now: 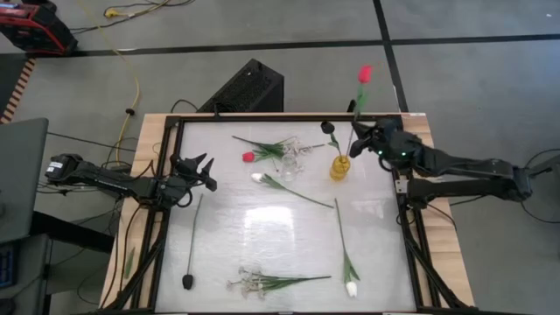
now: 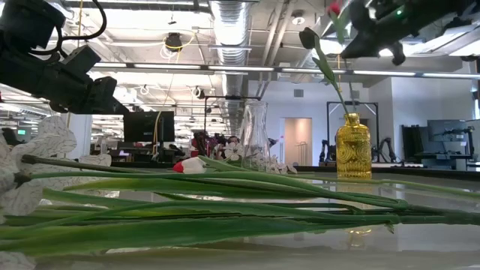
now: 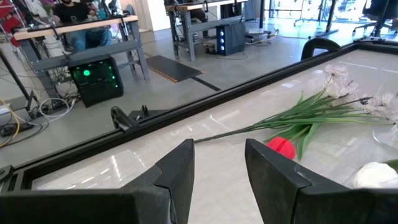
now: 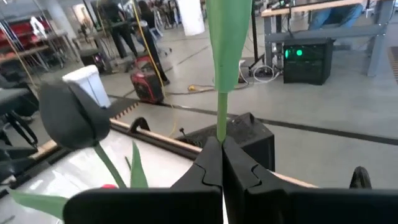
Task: Sort flowers into vase by color
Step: Put the left pink flower into the yellow vase
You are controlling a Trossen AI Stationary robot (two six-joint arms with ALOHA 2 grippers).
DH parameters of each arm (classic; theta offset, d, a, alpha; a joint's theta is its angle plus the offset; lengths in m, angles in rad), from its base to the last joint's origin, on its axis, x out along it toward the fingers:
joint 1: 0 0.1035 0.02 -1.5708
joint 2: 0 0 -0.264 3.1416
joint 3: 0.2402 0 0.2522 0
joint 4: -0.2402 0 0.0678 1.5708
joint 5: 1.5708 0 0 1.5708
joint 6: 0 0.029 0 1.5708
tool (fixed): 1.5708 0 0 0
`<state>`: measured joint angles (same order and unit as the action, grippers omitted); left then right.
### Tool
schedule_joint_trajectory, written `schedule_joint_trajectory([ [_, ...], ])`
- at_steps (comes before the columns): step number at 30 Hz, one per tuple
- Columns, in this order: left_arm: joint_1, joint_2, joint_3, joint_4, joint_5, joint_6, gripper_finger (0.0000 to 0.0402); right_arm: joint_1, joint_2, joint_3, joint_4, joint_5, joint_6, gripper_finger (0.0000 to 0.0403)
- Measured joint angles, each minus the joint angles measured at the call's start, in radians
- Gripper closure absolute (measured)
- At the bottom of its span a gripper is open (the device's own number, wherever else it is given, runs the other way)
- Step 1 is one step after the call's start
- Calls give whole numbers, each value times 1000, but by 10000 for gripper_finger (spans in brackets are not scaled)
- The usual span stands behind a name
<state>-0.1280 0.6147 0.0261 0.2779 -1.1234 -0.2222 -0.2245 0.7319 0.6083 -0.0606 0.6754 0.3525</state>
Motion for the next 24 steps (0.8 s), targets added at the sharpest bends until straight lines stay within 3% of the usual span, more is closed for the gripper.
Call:
schedule_joint_trajectory([
  [7, 0, 0, 0, 0, 1, 0, 269, 25, 43, 0, 1, 4, 47, 385],
  [18, 0, 0, 0, 0, 1, 0, 269, 72, 70, 0, -13, 96, 28, 386],
  [24, 0, 0, 0, 0, 21, 0, 269, 114, 93, -59, 27, 217, 78, 386],
])
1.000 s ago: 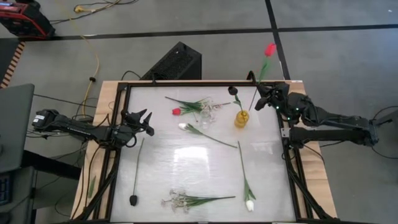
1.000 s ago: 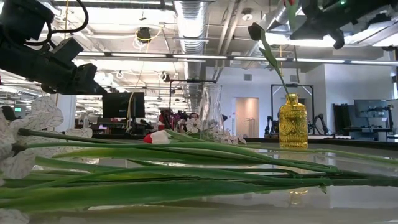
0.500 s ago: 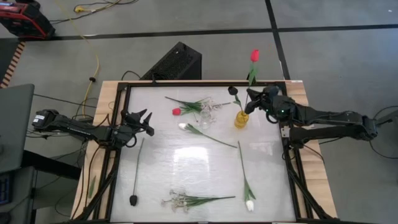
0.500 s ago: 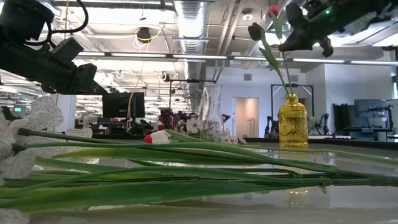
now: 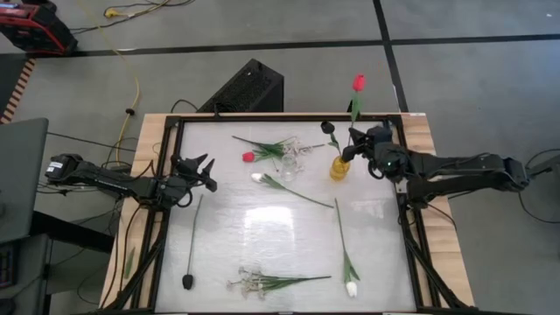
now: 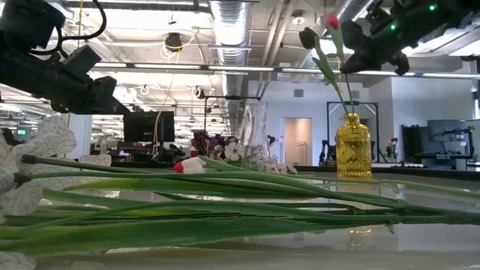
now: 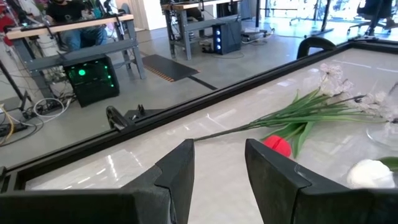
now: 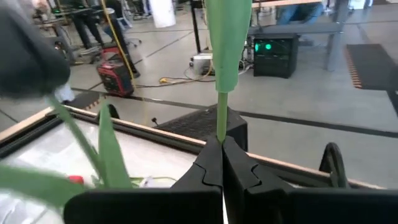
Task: Sort flowers into vase by color
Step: Put the left pink flower into the yellow vase, then put the black flower into the yellow vase
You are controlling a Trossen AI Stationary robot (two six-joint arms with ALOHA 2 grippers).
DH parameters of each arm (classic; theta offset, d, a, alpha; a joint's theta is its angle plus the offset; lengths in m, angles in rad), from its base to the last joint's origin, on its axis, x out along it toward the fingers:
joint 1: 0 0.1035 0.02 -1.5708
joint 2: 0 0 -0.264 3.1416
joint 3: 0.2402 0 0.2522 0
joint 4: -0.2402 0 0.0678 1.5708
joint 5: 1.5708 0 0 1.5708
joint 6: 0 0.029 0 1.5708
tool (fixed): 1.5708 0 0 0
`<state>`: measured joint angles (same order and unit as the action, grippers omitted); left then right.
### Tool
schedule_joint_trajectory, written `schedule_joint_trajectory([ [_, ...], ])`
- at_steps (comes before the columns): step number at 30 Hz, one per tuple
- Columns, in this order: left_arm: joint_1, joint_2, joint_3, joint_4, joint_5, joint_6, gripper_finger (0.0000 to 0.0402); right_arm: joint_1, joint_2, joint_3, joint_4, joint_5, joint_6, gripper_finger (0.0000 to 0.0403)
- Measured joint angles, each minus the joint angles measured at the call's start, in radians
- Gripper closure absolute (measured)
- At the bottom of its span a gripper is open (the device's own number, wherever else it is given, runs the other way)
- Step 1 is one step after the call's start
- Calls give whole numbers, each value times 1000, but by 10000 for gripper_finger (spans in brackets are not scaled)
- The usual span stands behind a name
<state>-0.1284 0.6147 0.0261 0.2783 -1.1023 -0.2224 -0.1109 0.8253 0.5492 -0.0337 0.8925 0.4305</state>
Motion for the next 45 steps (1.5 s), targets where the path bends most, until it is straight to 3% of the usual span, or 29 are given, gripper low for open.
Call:
schedule_joint_trajectory([
  [6, 0, 0, 0, 4, -2, -1, 269, 41, -5, -23, 21, 0, 22, 381],
  [14, 0, 0, 0, 8, -2, -3, 269, 79, -6, -23, 9, 0, 6, 296],
  [23, 0, 0, 0, 8, 3, -2, 269, 119, -77, -23, -129, -4, 5, 231],
  [28, 0, 0, 0, 4, 3, 9, 269, 157, -135, 47, -275, -21, 4, 213],
  [36, 0, 0, 0, 4, 3, 12, 269, 213, -132, 167, -333, -232, 10, 213],
  [40, 0, 0, 0, 7, -1, 8, 269, 267, -80, 193, -220, -327, 7, 216],
  [45, 0, 0, 0, 57, 23, 7, 269, 357, 45, 214, -46, -372, -79, 219],
])
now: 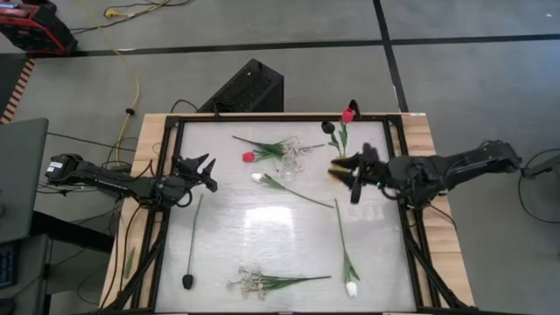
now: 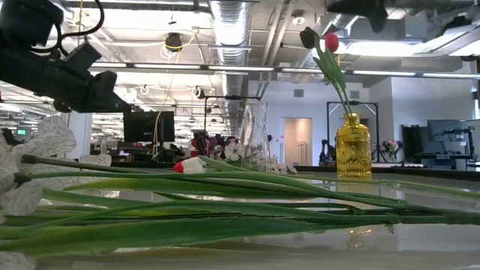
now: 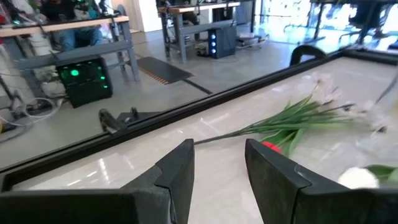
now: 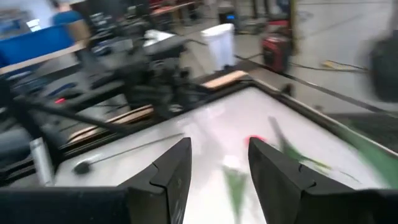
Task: Sort flowers into vase by color
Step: Put the black flower into the yellow vase
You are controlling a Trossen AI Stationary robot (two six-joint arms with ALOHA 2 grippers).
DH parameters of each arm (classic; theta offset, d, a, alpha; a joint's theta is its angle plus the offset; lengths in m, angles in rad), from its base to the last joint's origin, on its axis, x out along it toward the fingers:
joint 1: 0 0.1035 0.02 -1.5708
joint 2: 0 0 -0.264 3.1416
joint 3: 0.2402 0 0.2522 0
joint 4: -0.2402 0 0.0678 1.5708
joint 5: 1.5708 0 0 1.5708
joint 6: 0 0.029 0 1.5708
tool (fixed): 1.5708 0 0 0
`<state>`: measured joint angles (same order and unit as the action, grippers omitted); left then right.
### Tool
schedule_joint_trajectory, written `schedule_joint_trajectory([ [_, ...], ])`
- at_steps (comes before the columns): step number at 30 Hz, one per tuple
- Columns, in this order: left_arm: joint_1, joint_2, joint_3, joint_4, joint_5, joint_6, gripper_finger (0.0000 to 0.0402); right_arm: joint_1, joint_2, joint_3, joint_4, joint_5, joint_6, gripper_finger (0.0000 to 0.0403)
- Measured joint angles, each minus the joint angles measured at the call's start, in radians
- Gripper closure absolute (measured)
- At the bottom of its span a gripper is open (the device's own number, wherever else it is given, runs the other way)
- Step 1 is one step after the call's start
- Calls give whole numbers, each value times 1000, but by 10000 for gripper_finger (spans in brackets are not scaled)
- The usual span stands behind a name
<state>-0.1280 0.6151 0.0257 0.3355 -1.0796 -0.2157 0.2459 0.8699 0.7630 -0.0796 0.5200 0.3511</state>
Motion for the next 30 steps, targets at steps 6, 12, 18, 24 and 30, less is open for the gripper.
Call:
schedule_joint_trajectory([
  [6, 0, 0, 0, 99, 96, 8, 269, 110, 187, 83, 64, -3, -20, 219],
  [12, 0, 0, 0, 157, 202, -5, 269, 190, 386, 194, 69, -4, -21, 219],
  [18, 0, 0, 0, 144, 316, -41, 269, 220, 599, 306, 87, -3, -20, 219],
  [24, 0, 0, 0, 141, 448, -44, 269, 219, 818, 443, 126, -34, -48, 219],
  [30, 0, 0, 0, 141, 482, -44, 269, 219, 1025, 647, 130, -62, -201, 219],
])
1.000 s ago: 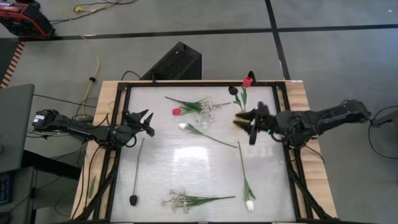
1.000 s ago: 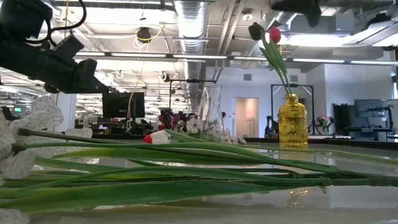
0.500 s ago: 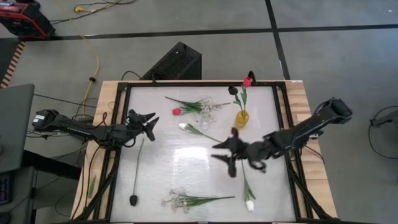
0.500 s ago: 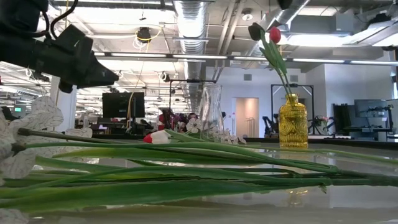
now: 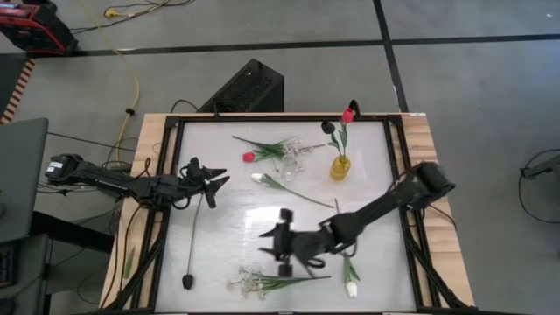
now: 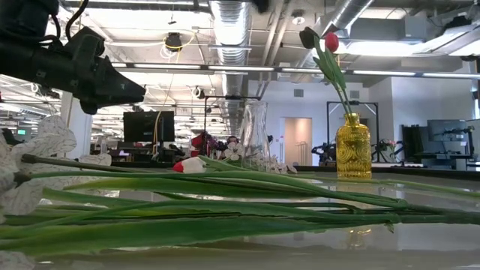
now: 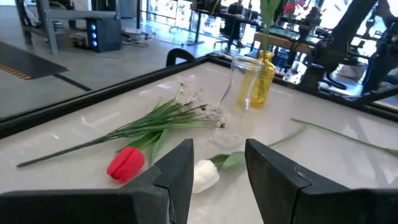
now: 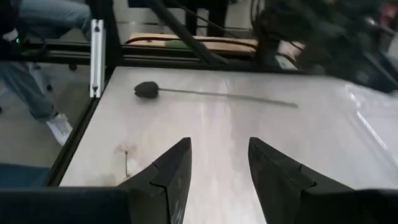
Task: Sort flowers into vase by color
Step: Put the black flower into the yellow vase
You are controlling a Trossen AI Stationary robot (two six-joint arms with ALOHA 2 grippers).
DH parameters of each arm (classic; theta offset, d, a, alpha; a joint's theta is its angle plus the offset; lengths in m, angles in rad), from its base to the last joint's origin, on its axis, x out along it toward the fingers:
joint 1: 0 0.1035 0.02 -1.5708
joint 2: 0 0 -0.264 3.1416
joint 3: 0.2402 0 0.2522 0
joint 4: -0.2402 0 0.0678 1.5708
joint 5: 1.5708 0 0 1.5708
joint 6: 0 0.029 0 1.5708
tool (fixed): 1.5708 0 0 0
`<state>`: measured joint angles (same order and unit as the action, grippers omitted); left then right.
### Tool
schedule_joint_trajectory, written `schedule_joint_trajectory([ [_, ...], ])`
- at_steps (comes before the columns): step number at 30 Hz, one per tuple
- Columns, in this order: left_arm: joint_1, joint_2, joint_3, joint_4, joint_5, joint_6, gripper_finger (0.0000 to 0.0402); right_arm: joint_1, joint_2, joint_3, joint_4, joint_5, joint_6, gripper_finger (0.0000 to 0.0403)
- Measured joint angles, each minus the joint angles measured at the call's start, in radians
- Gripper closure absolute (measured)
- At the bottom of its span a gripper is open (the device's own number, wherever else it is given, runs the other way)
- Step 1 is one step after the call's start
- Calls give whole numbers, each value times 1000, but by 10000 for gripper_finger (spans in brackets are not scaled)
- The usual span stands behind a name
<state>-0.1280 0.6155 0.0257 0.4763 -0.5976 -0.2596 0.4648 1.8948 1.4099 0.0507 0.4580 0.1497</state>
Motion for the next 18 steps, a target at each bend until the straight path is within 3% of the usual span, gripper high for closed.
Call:
schedule_joint_trajectory([
  [18, 0, 0, 0, -89, -16, 35, 269, -64, 525, 625, 3, -27, -512, 219],
])
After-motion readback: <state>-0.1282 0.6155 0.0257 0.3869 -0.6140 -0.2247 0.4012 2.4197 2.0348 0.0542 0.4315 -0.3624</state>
